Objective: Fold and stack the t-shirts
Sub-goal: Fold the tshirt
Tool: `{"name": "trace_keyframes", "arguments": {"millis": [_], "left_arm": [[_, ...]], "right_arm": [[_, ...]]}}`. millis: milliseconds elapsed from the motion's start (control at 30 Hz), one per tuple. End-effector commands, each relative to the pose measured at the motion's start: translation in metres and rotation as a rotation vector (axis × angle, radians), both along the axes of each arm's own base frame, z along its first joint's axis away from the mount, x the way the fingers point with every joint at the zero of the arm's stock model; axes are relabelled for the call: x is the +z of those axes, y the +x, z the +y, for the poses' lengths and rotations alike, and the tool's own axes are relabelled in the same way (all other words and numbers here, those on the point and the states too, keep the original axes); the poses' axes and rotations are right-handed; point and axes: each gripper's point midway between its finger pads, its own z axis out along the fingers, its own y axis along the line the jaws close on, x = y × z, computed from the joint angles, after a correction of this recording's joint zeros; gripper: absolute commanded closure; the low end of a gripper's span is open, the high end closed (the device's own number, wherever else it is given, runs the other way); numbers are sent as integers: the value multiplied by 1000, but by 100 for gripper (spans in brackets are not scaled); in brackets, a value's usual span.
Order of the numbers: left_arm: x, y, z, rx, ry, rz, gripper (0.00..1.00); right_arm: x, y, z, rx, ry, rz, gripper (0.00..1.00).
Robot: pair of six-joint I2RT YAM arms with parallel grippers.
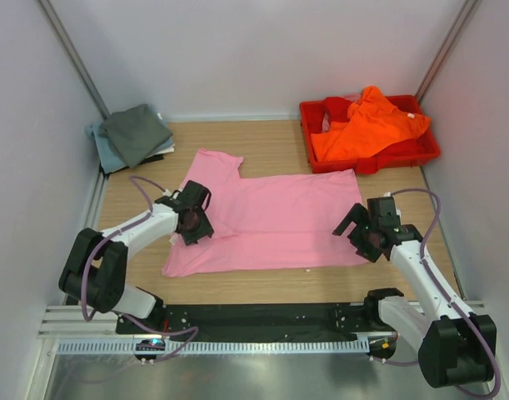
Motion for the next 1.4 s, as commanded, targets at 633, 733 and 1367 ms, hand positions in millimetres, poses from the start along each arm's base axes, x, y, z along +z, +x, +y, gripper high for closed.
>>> {"name": "trace_keyframes", "arguments": {"millis": [633,733,1367], "left_arm": [[22,73,-44,-64,-28,-118,61],[39,96,-51,-80,-12,-152,62],[133,298,-40,-168,-66,-369,44]], "right_arm": [[4,10,2,43,-11,-34,2],[4,11,2,43,-11,-35,2],[55,30,5,114,-24,-165,2]]}}
